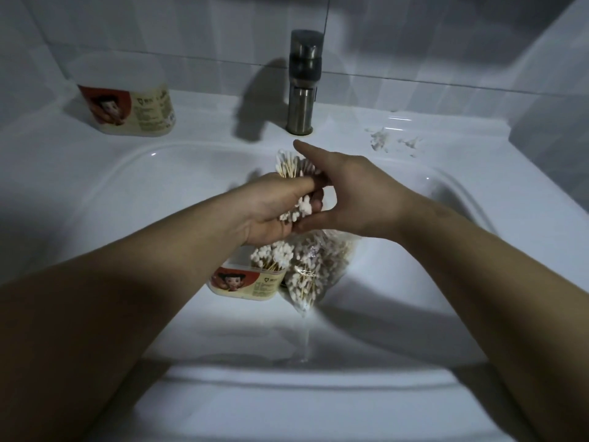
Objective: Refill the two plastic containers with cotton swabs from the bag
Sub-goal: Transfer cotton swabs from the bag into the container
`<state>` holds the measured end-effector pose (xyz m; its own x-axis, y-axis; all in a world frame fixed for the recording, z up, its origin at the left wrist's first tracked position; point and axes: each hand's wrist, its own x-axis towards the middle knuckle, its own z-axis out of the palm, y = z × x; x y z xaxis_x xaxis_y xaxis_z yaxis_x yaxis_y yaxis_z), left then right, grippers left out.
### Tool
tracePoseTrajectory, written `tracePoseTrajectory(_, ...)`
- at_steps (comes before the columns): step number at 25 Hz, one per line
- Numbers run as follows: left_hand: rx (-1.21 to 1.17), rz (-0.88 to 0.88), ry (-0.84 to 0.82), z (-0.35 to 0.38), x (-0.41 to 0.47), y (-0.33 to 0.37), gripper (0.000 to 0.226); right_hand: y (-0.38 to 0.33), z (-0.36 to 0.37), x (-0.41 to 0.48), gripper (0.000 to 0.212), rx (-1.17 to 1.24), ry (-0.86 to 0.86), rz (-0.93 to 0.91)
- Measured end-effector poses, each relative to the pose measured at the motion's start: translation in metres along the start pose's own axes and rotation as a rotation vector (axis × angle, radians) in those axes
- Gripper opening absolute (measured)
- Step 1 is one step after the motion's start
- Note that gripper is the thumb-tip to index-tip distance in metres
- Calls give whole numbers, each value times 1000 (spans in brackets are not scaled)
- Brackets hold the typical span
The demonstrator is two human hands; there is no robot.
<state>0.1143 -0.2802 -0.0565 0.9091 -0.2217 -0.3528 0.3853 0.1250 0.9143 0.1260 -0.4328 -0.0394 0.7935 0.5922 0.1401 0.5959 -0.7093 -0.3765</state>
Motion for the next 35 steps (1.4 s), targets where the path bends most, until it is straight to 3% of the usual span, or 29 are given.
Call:
tracePoseTrajectory(4, -35, 48, 72, -4, 6, -3, 11, 5, -10, -6, 108, 89, -20, 100)
tracePoseTrajectory(7, -160, 85, 92, -8, 8, -2, 15, 11, -21, -8, 50, 29, 48, 219)
tracePoseTrajectory(9, -196, 111, 98, -7, 7, 0, 15, 14, -22, -6, 32, -64, 7, 271)
tracePoseTrajectory(13, -218, 133, 96, -6, 8, -2, 11, 11, -11, -6, 31, -236, -296, 268)
tracePoseTrajectory(17, -162, 148, 77, -4, 9, -4, 12, 1, -1, -7, 12, -271, -476, 232)
tracePoseTrajectory(22, -94, 161, 87, -3, 9, -8, 11, 0, 12, -3, 5, -287, -485, 157)
tracePoseTrajectory(26, -78, 184, 90, -4, 9, -8, 11, -5, 9, -5, 33, -247, -477, 175)
tracePoseTrajectory(28, -54, 193, 89, -5, 9, -8, 10, -6, 9, -4, 36, -248, -454, 190)
tracePoseTrajectory(33, 4, 211, 92, -6, 9, -7, 9, -2, 3, -3, 12, -226, -333, 184)
tracePoseTrajectory(35, 75, 211, 106, -7, 11, -8, 15, 1, -4, -2, 18, -172, -260, 216)
